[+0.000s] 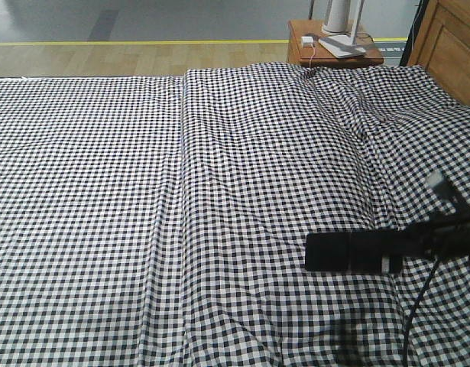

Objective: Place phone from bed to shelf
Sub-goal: 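Lift the phone off the bed with the right gripper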

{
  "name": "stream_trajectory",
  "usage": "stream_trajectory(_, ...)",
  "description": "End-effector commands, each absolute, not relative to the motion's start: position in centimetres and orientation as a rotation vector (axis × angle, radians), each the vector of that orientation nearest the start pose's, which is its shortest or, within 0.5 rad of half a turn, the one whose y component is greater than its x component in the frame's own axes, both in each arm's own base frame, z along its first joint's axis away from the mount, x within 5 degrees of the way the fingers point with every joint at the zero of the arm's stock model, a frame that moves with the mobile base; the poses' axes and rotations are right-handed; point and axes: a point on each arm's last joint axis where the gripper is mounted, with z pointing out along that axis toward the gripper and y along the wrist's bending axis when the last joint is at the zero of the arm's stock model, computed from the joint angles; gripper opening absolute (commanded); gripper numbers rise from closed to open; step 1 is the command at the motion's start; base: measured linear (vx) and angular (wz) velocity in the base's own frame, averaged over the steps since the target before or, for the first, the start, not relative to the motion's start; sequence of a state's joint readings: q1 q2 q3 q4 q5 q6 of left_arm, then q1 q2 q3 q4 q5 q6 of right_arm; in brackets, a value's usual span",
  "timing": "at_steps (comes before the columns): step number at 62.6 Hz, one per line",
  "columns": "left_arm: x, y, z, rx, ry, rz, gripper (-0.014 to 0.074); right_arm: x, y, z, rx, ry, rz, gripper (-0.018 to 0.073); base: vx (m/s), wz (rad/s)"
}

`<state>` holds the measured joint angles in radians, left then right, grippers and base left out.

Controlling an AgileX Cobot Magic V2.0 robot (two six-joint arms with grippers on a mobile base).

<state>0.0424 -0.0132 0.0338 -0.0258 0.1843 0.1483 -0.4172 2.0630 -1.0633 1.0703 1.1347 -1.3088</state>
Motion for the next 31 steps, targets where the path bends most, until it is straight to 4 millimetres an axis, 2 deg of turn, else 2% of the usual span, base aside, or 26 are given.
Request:
stream_trajectory(1,5.5,0.2,20.0,0.058,1.581,0.112,0.0001,32.7,-5.5,17.9,-0.311,2.361,1.253,-0.0003,0.0,0.0)
stream_trajectory(8,5.5,0.2,20.0,0.058,1.581,0.112,0.0001,32.0,-3.5,22.0,-0.435,2.292,1.174,-0.0003,0.0,0.0)
stream_trajectory(14,5.5,0.2,20.0,0.058,1.581,0.112,0.0001,31.2,-1.0,24.8,-0.575,2.243,1.13,-0.0003,0.0,0.0)
stream_trajectory(21,5.5,0.2,20.0,0.058,1.581,0.112,0.0001,30.0,1.7,27.2,-0.706,2.19,1.106,-0.0003,0.0,0.0)
stream_trajectory(31,5.5,0.2,20.0,0.058,1.581,0.112,0.0001,28.3,4.7,29.8,-0.798,2.149,1.115,-0.0003,0.0,0.0)
